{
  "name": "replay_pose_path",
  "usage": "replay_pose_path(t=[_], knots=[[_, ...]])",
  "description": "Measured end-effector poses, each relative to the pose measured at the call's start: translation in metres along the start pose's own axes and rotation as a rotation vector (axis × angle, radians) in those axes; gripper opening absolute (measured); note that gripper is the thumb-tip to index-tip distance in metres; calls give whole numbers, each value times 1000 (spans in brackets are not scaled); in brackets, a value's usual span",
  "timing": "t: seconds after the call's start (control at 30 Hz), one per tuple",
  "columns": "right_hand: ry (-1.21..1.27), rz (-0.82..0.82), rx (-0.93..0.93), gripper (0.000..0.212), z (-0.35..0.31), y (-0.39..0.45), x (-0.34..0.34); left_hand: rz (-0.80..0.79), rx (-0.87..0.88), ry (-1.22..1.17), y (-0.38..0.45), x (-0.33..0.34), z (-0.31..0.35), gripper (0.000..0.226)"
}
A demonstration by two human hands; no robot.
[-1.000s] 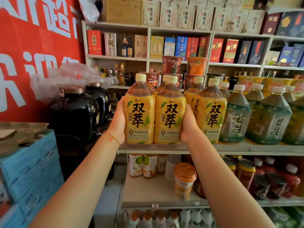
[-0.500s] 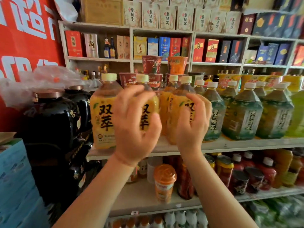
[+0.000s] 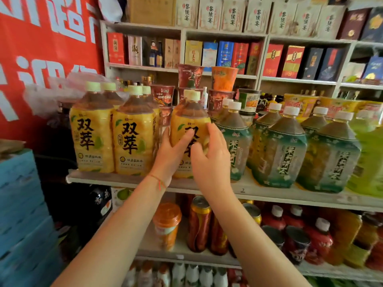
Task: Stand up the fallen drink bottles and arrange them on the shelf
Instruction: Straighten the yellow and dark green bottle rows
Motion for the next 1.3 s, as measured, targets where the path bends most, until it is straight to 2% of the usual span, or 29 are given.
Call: replay_pose_path(t=[0.07, 0.17, 0.23, 0.27, 0.33, 0.43, 0.5, 0.63, 0.67, 0.77, 0.87, 0.97, 1.07, 1.13, 1.17, 1.23, 1.27, 1.3], knots=[[49, -56, 42, 63, 8, -1, 3, 11, -20, 2, 2, 0, -3, 81], [109, -148, 178, 71, 28, 0, 14, 66, -47, 22, 4, -1, 2, 60], [186, -212, 227, 63, 34, 1, 21, 81, -71, 20, 3, 1, 6, 44], [224, -229, 239, 58, 33, 3, 23, 83, -71, 32, 3, 2, 7, 44], [294, -242, 300, 59, 32, 12, 27, 87, -65, 54, 2, 2, 6, 58], [377, -236, 450, 82, 33, 27, 33, 75, -61, 53, 2, 2, 5, 73], [438, -214, 470, 98, 37, 37, 36, 65, -73, 59, 2, 2, 3, 91], [475, -212, 477, 87, 41, 48, 40, 40, -95, 41, 3, 2, 2, 104], [476, -219, 475, 86, 42, 50, 42, 36, -107, 36, 3, 1, 3, 99], [470, -219, 462, 99, 46, 50, 46, 17, -100, 30, 0, 2, 8, 56], [490, -221, 474, 100, 47, 46, 47, 1, -87, -4, -5, 1, 13, 50], [538, -255, 512, 104, 51, 41, 47, -33, -87, -28, -13, 0, 23, 35], [571, -276, 567, 85, 42, 33, 38, -57, -50, 44, -19, -4, 38, 14], [595, -289, 587, 73, 44, 37, 38, -56, 117, 180, -24, -13, 48, 21], [600, -290, 604, 72, 47, 39, 39, 1, 294, 274, -29, -22, 59, 26], [599, -266, 648, 75, 50, 44, 39, 194, 744, 487, -45, -44, 90, 30], [598, -247, 670, 76, 49, 46, 39, 293, 912, 606, -51, -55, 97, 30], [599, -233, 692, 77, 48, 47, 39, 381, 975, 719, -48, -68, 97, 32]])
Point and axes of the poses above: each hand's wrist, its own y-axis towards the middle knuckle, its own x-axis out of the palm, z = x × y, the point moved 6 cm from there along y, towards the middle knuckle, and after that the axes turned 14 degrees about x, right-handed, at the moved point
